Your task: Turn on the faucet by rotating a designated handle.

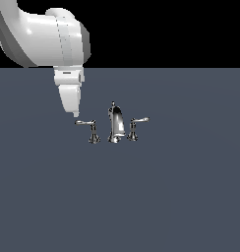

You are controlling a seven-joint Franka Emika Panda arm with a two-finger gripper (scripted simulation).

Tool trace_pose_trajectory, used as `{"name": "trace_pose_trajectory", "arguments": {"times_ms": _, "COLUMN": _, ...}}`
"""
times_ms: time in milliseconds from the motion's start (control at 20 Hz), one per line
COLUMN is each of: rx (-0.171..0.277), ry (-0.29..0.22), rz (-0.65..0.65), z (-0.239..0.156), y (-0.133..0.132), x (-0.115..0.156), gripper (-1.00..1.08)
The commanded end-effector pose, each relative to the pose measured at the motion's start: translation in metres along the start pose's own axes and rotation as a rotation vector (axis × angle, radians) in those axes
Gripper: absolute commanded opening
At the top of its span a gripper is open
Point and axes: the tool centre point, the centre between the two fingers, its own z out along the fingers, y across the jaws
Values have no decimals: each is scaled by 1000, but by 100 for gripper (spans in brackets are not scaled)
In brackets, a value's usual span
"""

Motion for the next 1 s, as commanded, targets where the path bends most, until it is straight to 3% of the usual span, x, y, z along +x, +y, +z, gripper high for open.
{"name": "trace_pose_trajectory", "arguments": {"times_ms": 0, "rx": -1, "ry": 2, "rz": 41, "z": 11, "y": -11, "x": 5, "gripper": -100}}
{"name": "trace_pose_trajectory", "arguments": {"times_ms": 450, "rx": -5, "ry": 1, "rz": 126, "z": 35, "y": -33, "x": 16, "gripper": -100}}
{"name": "trace_pose_trajectory", "arguments": {"times_ms": 950, "rx": -6, "ry": 1, "rz": 137, "z": 38, "y": -34, "x": 16, "gripper": -100}}
